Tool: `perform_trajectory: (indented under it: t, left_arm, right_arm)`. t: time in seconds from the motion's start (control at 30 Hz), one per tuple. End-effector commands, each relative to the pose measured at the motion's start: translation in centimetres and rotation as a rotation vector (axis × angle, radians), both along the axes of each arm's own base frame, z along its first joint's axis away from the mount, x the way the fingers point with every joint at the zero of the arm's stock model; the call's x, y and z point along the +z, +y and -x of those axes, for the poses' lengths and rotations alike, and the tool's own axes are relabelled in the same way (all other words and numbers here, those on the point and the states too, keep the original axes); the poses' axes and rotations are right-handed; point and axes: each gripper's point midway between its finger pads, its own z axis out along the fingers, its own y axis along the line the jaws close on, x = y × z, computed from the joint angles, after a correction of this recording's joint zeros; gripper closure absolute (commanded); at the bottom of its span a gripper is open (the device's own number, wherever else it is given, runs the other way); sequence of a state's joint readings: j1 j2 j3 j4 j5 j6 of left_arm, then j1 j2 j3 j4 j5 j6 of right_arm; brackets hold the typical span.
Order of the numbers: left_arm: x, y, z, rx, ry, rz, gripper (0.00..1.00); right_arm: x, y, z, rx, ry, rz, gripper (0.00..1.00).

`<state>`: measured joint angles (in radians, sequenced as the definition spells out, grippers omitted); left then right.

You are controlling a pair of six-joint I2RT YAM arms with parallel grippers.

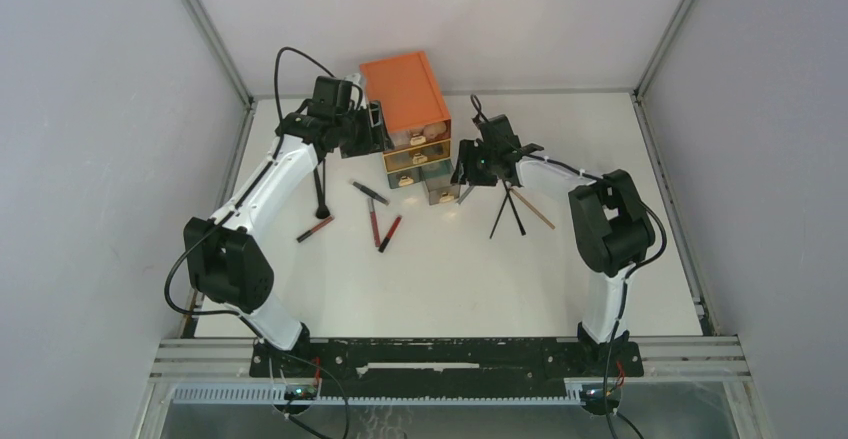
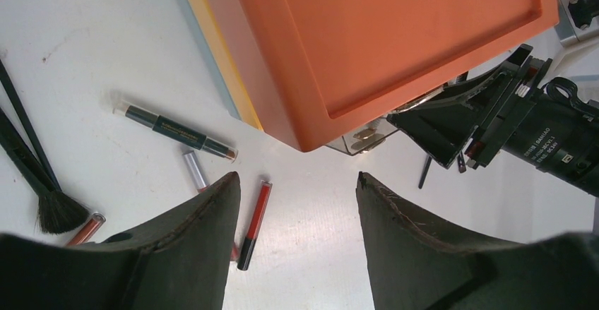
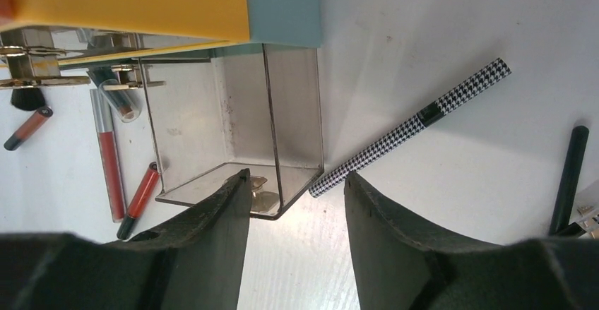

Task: Organize the makeup
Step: Open the drawer in the storage box.

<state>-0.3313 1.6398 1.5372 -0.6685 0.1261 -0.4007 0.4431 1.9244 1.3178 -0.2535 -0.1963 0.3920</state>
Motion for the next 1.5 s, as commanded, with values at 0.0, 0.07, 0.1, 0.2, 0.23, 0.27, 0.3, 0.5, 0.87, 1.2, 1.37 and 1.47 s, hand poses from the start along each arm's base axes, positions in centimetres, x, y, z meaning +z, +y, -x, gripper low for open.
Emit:
perform_trajectory:
  t: [0.0,0.07,0.1,0.2,0.23,0.27,0.3,0.5,0.87,1.2,1.37,1.47]
  left_arm:
    - [2.8,0.3,0.2,-0.006,-0.079,0.007,0.34]
    - [2.9,0.4,0.2,-0.004,-0.081,0.006,0.34]
    - [2.9,0.4,0.3,-0.005,-0.081,0.005,0.34]
    - [3.1,0.4,0.2,-0.003,-0.084,0.007,0.34]
    - [3.1,0.4,0.2,-0.004,-0.084,0.004,0.34]
    - [3.1,0.5,0.2,-0.004,-0.085,0.004,0.34]
    - [3.1,0.5,0.3,-0.004,-0.086,0.004,0.34]
    - [3.2,0.2,0.3,-0.010,-0.082,0.015,0.34]
    - [5.0,-1.1,1.0,-0.073,-0.181,-0.040,0.34]
    - [4.4,-2.2,3.6,-0.237,-0.449,-0.310,0.27]
    - [1.7,-1.4,1.5,-0.174,-0.367,-0.432,0.30]
    - [0.8,-1.2,0.3,-0.149,-0.343,-0.481,0.34]
  right_arm:
    - [-0.9,-1.7,3.7,0.067,0.100,0.105,0.43]
    - [-0.6,-1.9,3.8,0.067,0.097,0.110,0.43]
    - [-0.5,-1.9,3.9,0.067,0.098,0.109,0.43]
    - [-0.6,-1.9,4.5,0.083,0.112,0.116,0.43]
    - [-0.7,-2.1,4.9,0.087,0.117,0.130,0.43]
    - [-0.8,-2.3,5.1,0.087,0.118,0.147,0.43]
    - [-0.8,-2.5,5.3,0.086,0.113,0.157,0.43]
    - [0.2,-2.6,5.6,0.082,0.092,0.134,0.43]
    - [2.0,-0.7,3.3,0.017,0.037,0.009,0.37]
    - [2.6,0.8,0.4,-0.040,0.038,-0.160,0.37]
    - [2.3,0.8,0.2,-0.057,0.045,-0.162,0.37]
    - [1.8,0.8,0.5,-0.050,0.061,-0.152,0.37]
